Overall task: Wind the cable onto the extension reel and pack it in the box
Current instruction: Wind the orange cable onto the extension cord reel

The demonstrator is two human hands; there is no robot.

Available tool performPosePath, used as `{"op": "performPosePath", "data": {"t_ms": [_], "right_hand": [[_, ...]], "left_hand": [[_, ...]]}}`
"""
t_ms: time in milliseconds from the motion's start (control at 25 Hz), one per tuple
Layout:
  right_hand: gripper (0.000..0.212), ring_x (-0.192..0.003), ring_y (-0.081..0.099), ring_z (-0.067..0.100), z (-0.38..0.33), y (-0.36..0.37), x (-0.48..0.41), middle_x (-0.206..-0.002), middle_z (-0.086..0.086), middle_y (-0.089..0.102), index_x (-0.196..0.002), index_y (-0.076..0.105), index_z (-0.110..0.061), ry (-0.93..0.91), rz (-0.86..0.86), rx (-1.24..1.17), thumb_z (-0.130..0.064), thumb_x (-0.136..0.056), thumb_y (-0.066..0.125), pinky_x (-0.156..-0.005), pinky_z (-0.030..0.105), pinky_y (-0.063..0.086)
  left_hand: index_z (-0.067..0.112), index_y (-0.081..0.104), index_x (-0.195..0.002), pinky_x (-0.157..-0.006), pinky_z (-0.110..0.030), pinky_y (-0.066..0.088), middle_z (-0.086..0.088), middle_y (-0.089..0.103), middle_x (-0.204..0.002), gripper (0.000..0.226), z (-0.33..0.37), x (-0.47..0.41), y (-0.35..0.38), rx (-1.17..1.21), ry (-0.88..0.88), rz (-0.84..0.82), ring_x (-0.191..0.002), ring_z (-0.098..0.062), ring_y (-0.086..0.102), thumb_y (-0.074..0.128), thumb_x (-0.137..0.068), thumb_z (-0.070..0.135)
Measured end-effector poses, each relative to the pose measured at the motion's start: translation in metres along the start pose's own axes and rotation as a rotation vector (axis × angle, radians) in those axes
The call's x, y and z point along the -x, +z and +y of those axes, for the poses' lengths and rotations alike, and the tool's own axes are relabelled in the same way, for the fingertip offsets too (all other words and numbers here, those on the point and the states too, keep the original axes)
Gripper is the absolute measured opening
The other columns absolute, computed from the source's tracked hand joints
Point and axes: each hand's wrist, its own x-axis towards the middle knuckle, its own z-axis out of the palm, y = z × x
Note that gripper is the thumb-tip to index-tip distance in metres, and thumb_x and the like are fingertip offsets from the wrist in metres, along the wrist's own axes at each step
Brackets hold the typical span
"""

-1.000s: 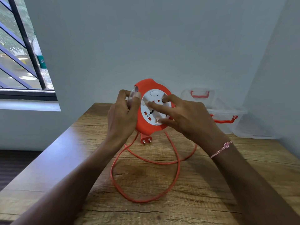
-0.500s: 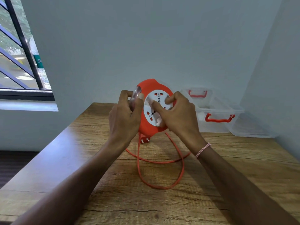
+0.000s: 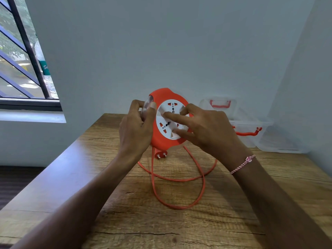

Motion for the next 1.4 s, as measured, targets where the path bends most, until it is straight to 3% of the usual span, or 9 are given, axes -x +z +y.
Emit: {"op": "performPosePath", "data": {"t_ms": [160,280,400,520,640,760,1000,1200,1400], "right_hand": [[0.058,-0.07,0.073,0.023,-0.01,0.0,-0.002,-0.093,0.003,0.079,-0.132,0.065,-0.03,0.135,0.095,-0.071,-0.063,-0.085,0.069,-0.059,0.027,0.054],[0.06,-0.069,0.072,0.016,-0.027,0.005,-0.011,-0.089,-0.002,0.076,-0.115,0.062,-0.025,0.574,0.149,-0.374,-0.073,-0.079,0.066,-0.055,0.03,0.059],[0.051,-0.063,0.07,0.007,-0.032,0.007,-0.018,-0.09,-0.009,0.072,-0.103,0.058,-0.024,0.916,0.125,-0.696,-0.068,-0.082,0.071,-0.05,0.017,0.052],[0.046,-0.065,0.065,0.004,-0.022,0.002,-0.011,-0.092,-0.007,0.071,-0.116,0.057,-0.023,0.583,0.163,-0.422,-0.06,-0.091,0.066,-0.054,0.016,0.048],[0.049,-0.071,0.068,0.019,-0.007,-0.001,-0.004,-0.124,0.004,0.064,-0.143,0.048,-0.031,0.155,0.033,-0.143,-0.052,-0.1,0.055,-0.052,0.022,0.049],[0.056,-0.071,0.071,0.026,-0.001,0.004,-0.003,-0.133,0.009,0.063,-0.152,0.039,-0.04,0.034,-0.077,0.001,-0.05,-0.1,0.056,-0.052,0.028,0.055],[0.06,-0.068,0.071,0.024,-0.008,-0.003,-0.003,-0.095,0.003,0.077,-0.137,0.061,-0.03,0.119,0.107,-0.024,-0.063,-0.087,0.067,-0.056,0.028,0.053],[0.054,-0.077,0.07,0.013,-0.029,0.003,-0.018,-0.092,-0.008,0.069,-0.103,0.056,-0.027,0.811,0.156,-0.555,-0.075,-0.08,0.067,-0.058,0.022,0.055],[0.047,-0.074,0.066,0.013,-0.013,-0.004,-0.009,-0.11,-0.002,0.068,-0.124,0.056,-0.023,0.352,0.167,-0.233,-0.06,-0.096,0.059,-0.055,0.021,0.05]], "left_hand": [[0.024,0.053,-0.109,-0.06,-0.051,0.064,-0.001,0.071,-0.079,0.036,0.003,0.004,0.003,-0.035,0.048,0.028,-0.068,-0.017,0.074,0.043,-0.105,0.058],[0.025,0.052,-0.107,-0.059,-0.051,0.062,-0.005,0.071,-0.075,0.04,0.007,0.009,0.008,-0.048,0.087,0.054,-0.065,-0.019,0.073,0.04,-0.102,0.062],[0.026,0.051,-0.107,-0.059,-0.051,0.063,-0.001,0.07,-0.075,0.038,0.006,0.009,0.01,-0.041,0.071,0.053,-0.066,-0.017,0.074,0.041,-0.103,0.062],[0.027,0.051,-0.107,-0.06,-0.052,0.063,-0.001,0.071,-0.078,0.046,0.004,0.006,0.008,-0.04,0.036,0.048,-0.068,-0.019,0.075,0.036,-0.097,0.07],[0.025,0.052,-0.107,-0.06,-0.054,0.063,-0.004,0.072,-0.079,0.052,0.002,0.003,0.005,-0.031,0.011,0.054,-0.069,-0.021,0.075,0.034,-0.094,0.072],[0.025,0.053,-0.11,-0.061,-0.053,0.065,-0.002,0.074,-0.084,0.052,0.001,0.0,0.001,0.012,-0.018,0.032,-0.072,-0.019,0.077,0.038,-0.095,0.071],[0.024,0.052,-0.108,-0.057,-0.053,0.062,-0.005,0.071,-0.076,0.042,0.006,0.005,0.005,-0.002,0.075,0.048,-0.065,-0.022,0.074,0.04,-0.101,0.063],[0.027,0.05,-0.109,-0.057,-0.048,0.064,-0.002,0.071,-0.078,0.039,0.009,0.008,0.008,-0.011,0.125,0.063,-0.064,-0.017,0.074,0.04,-0.1,0.063],[0.025,0.051,-0.109,-0.059,-0.049,0.065,0.003,0.072,-0.082,0.038,0.004,0.004,0.006,-0.023,0.081,0.051,-0.069,-0.013,0.075,0.044,-0.103,0.062]]}}
